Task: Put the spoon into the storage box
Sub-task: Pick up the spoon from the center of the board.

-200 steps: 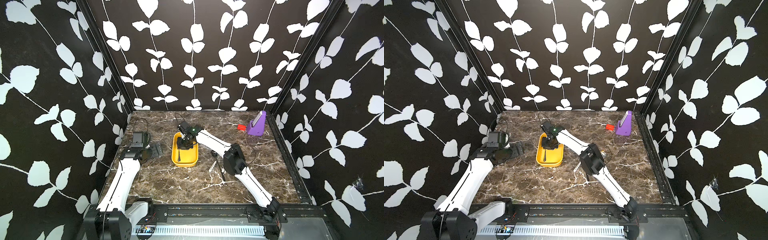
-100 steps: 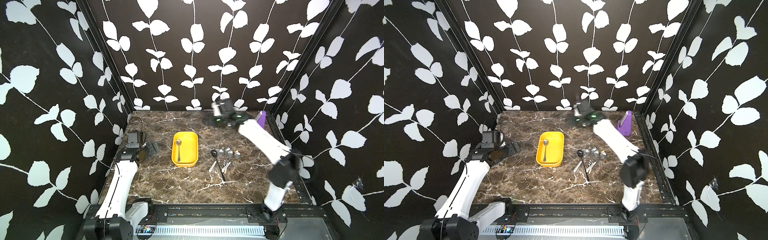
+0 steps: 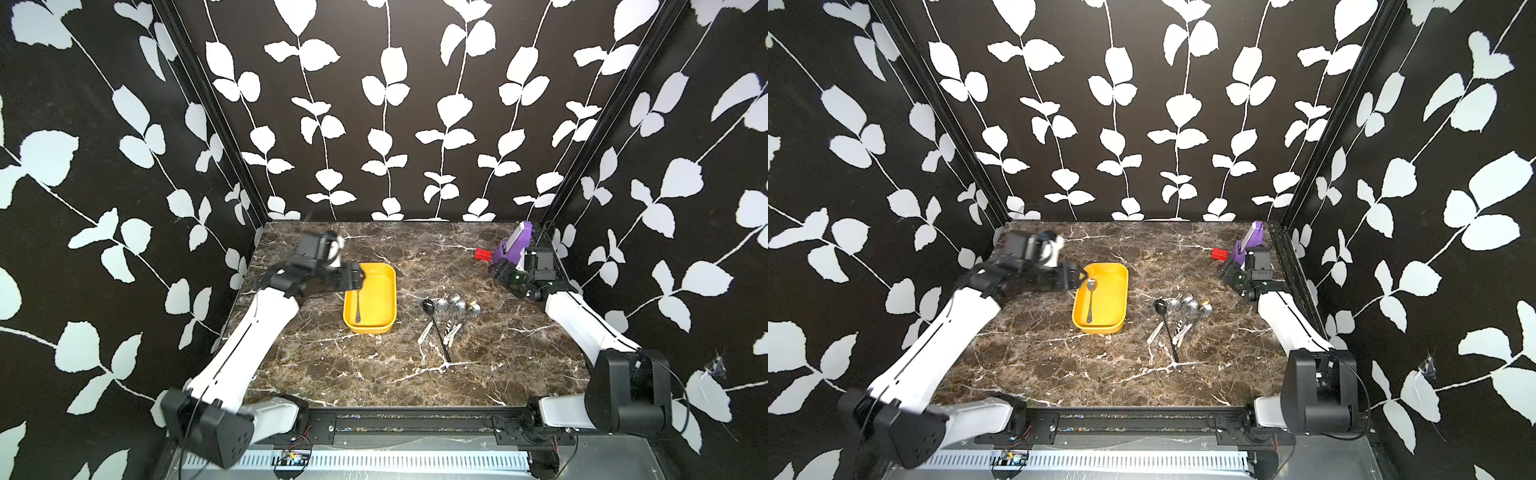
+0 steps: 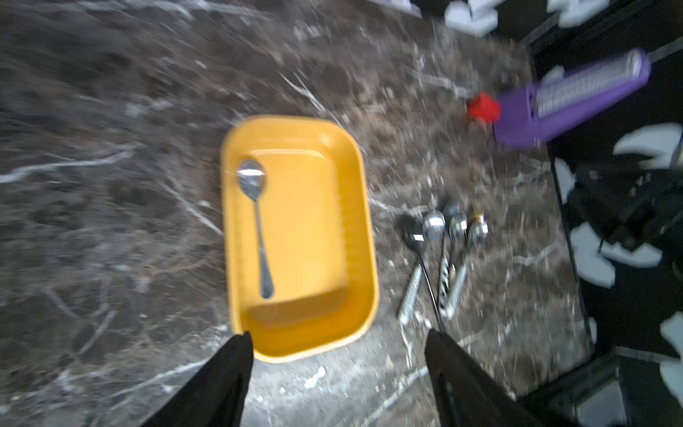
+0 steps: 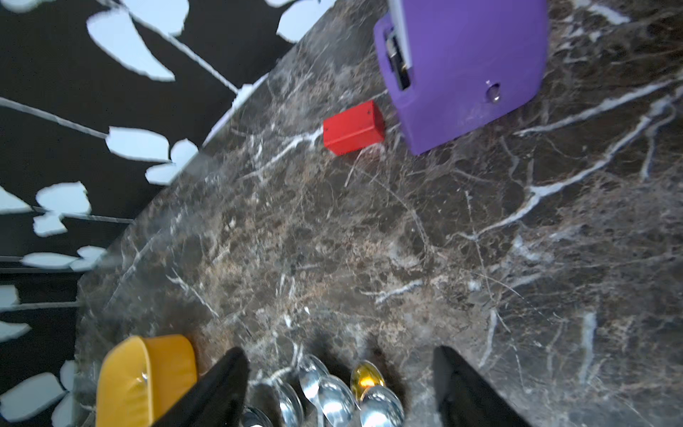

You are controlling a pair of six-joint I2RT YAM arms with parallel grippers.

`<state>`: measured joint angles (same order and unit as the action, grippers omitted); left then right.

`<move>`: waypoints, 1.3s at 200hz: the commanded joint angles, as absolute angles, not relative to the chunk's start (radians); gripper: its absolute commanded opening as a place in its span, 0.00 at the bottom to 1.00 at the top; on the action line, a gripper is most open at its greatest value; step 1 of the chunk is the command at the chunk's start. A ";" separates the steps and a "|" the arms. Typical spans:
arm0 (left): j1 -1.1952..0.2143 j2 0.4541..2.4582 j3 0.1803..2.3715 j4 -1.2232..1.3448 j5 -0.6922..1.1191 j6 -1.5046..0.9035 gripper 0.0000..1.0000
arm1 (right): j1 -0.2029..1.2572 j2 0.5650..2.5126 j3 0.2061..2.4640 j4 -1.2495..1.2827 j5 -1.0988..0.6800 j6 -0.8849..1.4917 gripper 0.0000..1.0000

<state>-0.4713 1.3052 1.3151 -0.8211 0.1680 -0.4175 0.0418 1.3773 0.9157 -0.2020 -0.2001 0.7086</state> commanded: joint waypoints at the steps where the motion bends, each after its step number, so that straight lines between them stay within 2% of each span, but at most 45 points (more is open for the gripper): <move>1: -0.588 1.416 1.392 -0.914 0.107 -0.374 0.76 | 0.043 1.365 0.923 -0.247 -0.201 0.669 0.75; 38: -0.739 1.632 1.507 -0.957 0.117 -0.304 0.73 | 0.043 1.355 0.906 -0.306 -0.164 0.606 0.75; 94: -0.843 1.865 1.627 -0.981 0.136 -0.232 0.70 | 0.041 1.369 0.876 -0.321 -0.174 0.585 0.74; 162: -0.913 2.027 1.693 -0.979 0.110 -0.218 0.64 | 0.040 1.366 0.861 -0.318 -0.181 0.585 0.70; 260: -0.950 2.128 1.687 -0.929 0.023 -0.244 0.57 | 0.037 1.381 0.852 -0.324 -0.205 0.603 0.69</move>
